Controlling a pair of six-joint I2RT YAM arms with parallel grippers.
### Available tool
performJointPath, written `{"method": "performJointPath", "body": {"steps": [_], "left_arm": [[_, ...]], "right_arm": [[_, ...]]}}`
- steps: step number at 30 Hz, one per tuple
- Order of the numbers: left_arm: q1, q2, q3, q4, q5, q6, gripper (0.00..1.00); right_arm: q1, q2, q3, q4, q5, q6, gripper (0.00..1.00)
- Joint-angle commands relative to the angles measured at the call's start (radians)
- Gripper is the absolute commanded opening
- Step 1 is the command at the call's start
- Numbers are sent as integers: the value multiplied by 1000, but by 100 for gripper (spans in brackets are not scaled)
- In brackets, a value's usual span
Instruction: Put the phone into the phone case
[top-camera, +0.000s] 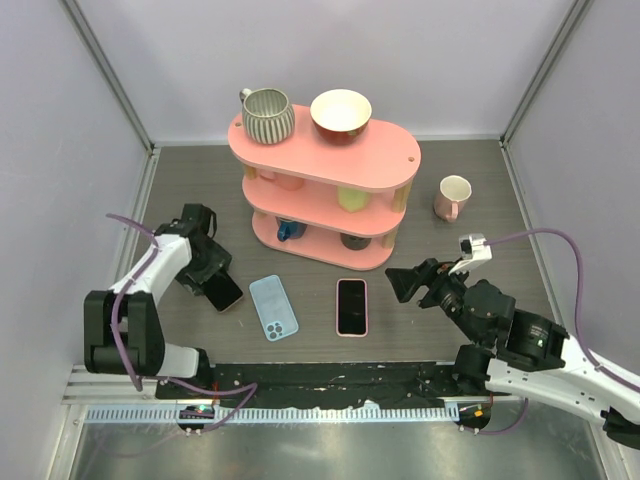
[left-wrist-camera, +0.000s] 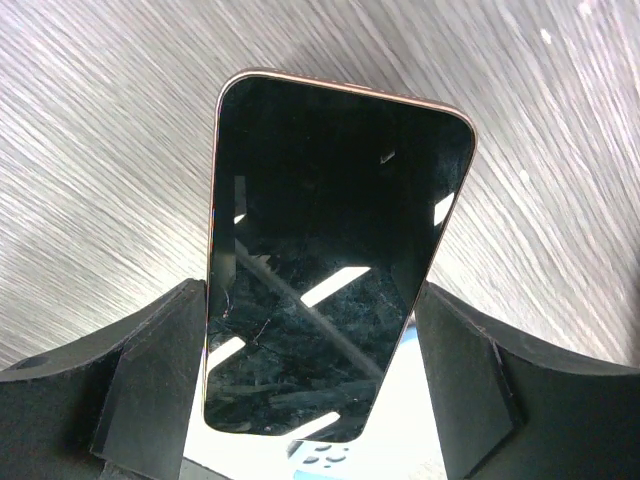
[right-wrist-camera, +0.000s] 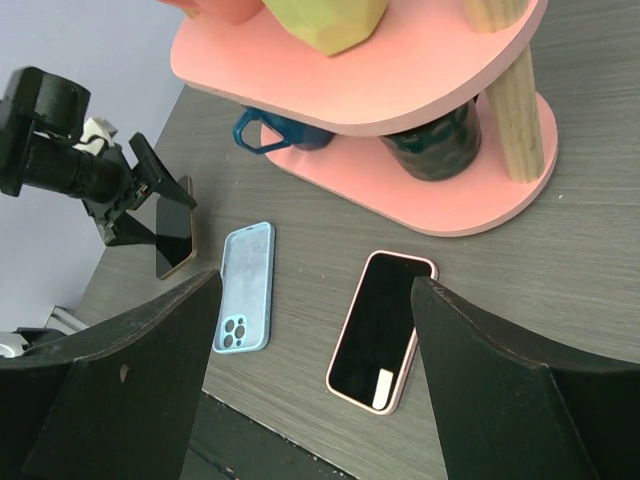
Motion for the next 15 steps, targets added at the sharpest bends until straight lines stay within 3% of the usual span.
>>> {"method": "performJointPath", "body": {"steps": [1,15], "left_arm": [[-86,-79,3,-35,-20,6,22],[-485,-142,28,-80,-70,-247,15]], "right_arm": [[2,22,-14,73,-16,42,82],[0,62,-15,85,-34,51,82]]}}
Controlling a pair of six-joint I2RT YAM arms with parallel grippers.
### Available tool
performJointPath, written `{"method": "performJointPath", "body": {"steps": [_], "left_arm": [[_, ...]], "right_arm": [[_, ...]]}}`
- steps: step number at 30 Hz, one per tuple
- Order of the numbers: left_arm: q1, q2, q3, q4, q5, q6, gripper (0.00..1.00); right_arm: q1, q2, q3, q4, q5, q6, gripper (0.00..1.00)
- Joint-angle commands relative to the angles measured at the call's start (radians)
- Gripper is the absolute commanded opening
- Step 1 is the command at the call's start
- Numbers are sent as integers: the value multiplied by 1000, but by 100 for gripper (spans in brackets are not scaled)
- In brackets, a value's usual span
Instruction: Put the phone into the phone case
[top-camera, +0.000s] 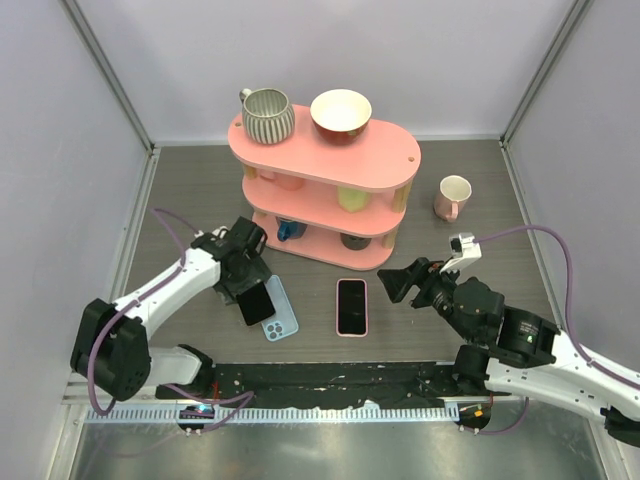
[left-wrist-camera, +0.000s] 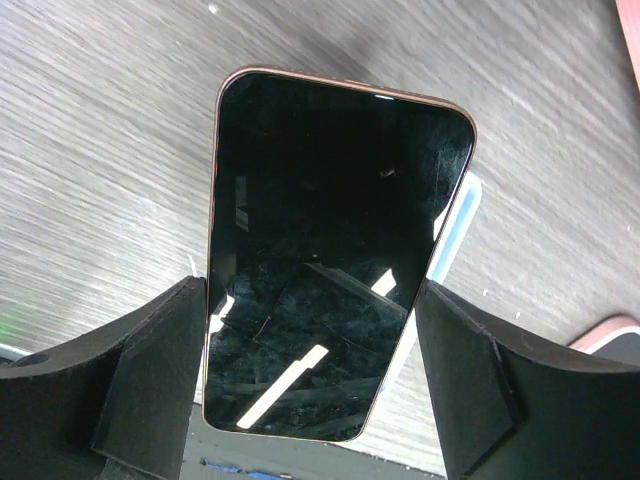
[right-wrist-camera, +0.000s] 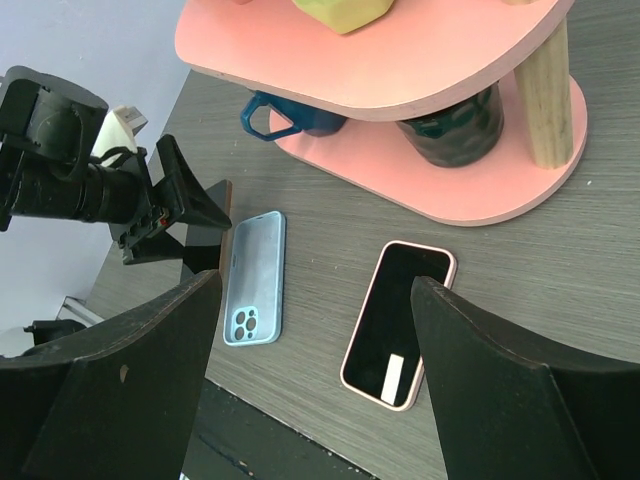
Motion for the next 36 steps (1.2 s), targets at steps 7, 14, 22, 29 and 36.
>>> {"method": "performJointPath", "body": {"steps": [7,14,22,29,36], "left_arm": [[-176,2,15,51,-63,-220,13],[-219,65,15,71,-80,-258,10],[-262,94,4,88,-102,-283,12],[-271,110,-9,78,-115,-284,13],[-273,87,-46,91,-120,-281,19]], "right_arm": [[2,11,12,37,6,4,82],[2,-1,26,8,12,2,82],[2,-25,13,2,21,7,82],[2,-31,13,-16,21,12,82],[3,-53,4,-16,30,15,82]]}}
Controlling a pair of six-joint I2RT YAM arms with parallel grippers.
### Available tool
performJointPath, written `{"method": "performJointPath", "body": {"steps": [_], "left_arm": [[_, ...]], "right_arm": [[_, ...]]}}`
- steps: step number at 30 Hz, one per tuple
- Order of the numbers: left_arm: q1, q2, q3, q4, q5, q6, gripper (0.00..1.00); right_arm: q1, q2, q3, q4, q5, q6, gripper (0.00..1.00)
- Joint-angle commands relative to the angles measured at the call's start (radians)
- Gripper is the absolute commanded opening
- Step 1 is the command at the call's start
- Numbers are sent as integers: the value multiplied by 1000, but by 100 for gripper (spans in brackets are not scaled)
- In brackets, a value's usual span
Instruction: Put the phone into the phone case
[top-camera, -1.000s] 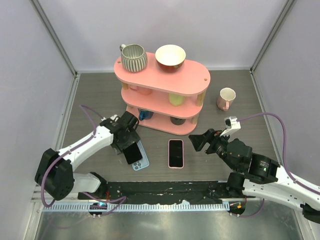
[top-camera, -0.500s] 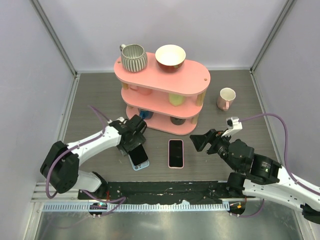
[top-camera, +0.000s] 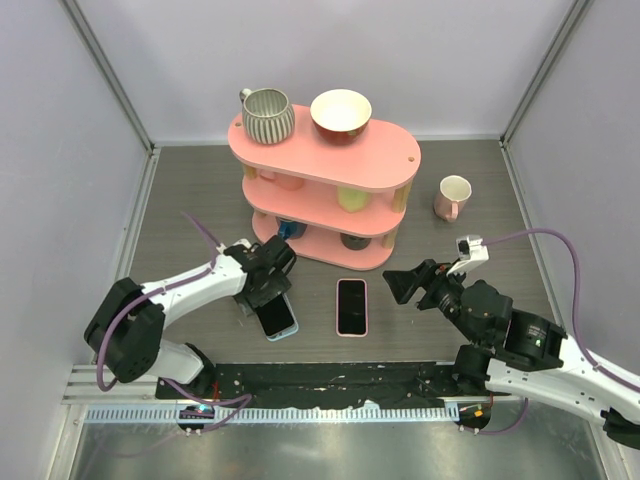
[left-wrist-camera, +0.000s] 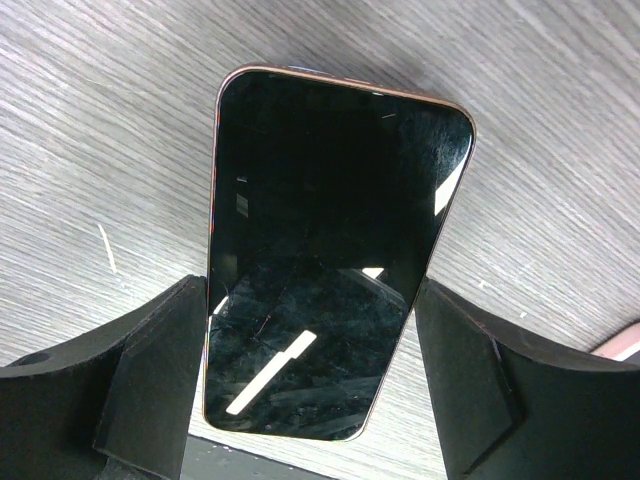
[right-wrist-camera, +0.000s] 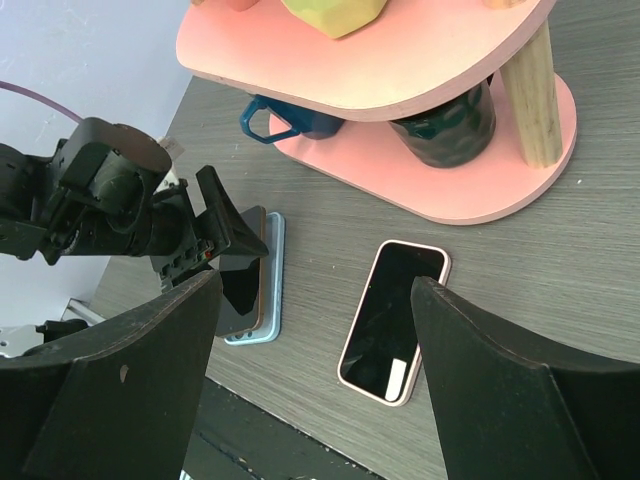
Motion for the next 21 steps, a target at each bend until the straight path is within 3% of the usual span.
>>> {"method": "performJointPath", "body": {"steps": [1,14,20,21], "left_arm": [[-6,-25,-24,33,-36,-21,19],[-12,6,-7,42,-44,-4,25],[-22,23,8,53,-43,14,34],[-27,23,10,56,-43,15,40]], "right_arm": [[2,-12,6,21,25,12,82],[2,0,-1,29,17,16,82],[2,5,-1,32,17,13,82],[2,4,-1,32,17,15,82]]}}
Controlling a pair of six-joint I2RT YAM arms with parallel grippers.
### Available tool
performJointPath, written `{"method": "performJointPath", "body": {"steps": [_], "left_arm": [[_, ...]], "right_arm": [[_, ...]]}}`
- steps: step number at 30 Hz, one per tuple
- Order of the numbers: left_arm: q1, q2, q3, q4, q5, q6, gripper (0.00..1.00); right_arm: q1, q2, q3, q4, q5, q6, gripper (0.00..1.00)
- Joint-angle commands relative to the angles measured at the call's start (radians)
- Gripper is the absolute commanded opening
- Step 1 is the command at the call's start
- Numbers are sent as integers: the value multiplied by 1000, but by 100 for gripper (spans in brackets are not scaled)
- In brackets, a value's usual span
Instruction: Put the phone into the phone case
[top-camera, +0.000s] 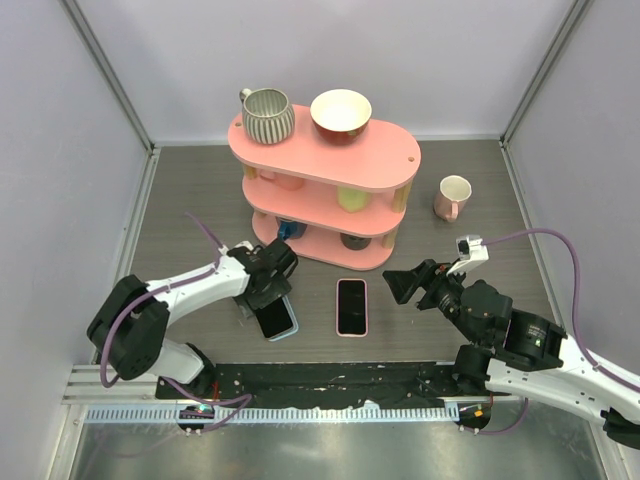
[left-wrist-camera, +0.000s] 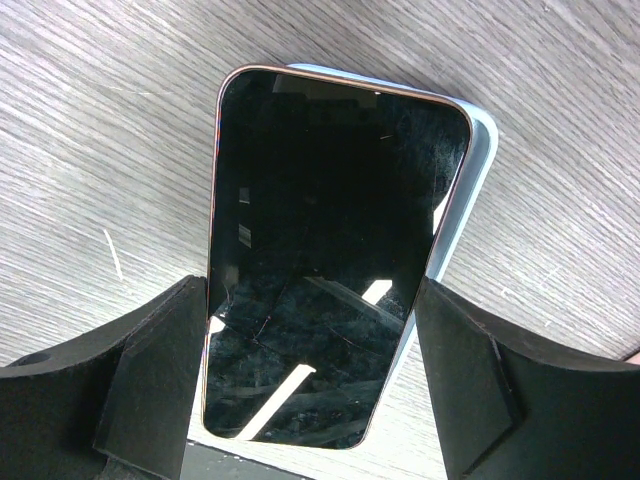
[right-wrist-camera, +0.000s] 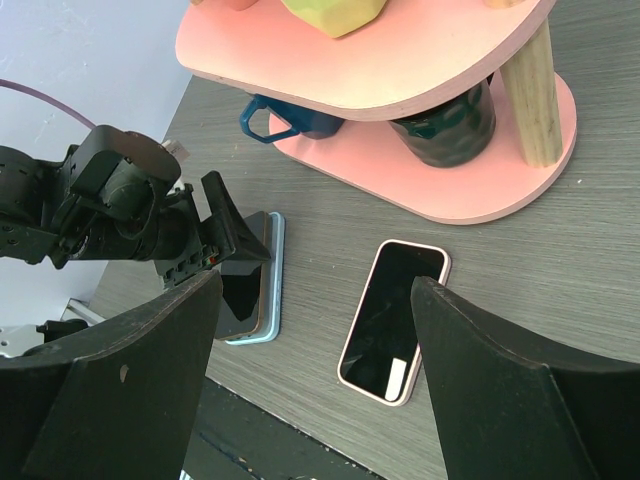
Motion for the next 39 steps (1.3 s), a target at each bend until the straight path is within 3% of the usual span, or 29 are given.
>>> {"method": "performJointPath", "body": {"steps": [1,6,12,29,37,39], "left_arm": [[-16,4,43,41,-34,10,44],[-29,-3,62,32,-29,38,66],[-33,-42,66,30,-28,64,82],[-33,-14,39,18,-37,61,85],[-33,14,43,24,-28,68,92],[-35,6,51,21,-28,73,100]], "right_arm": [[2,8,-2,31,15,13,82],[2,3,-4,28,15,16,82],[2,6,-11,28,6,24,82],[2,20,-7,36,-14,34,82],[2,35,3,36,-23,30,82],[2,35,1,37,-23,30,82]]}}
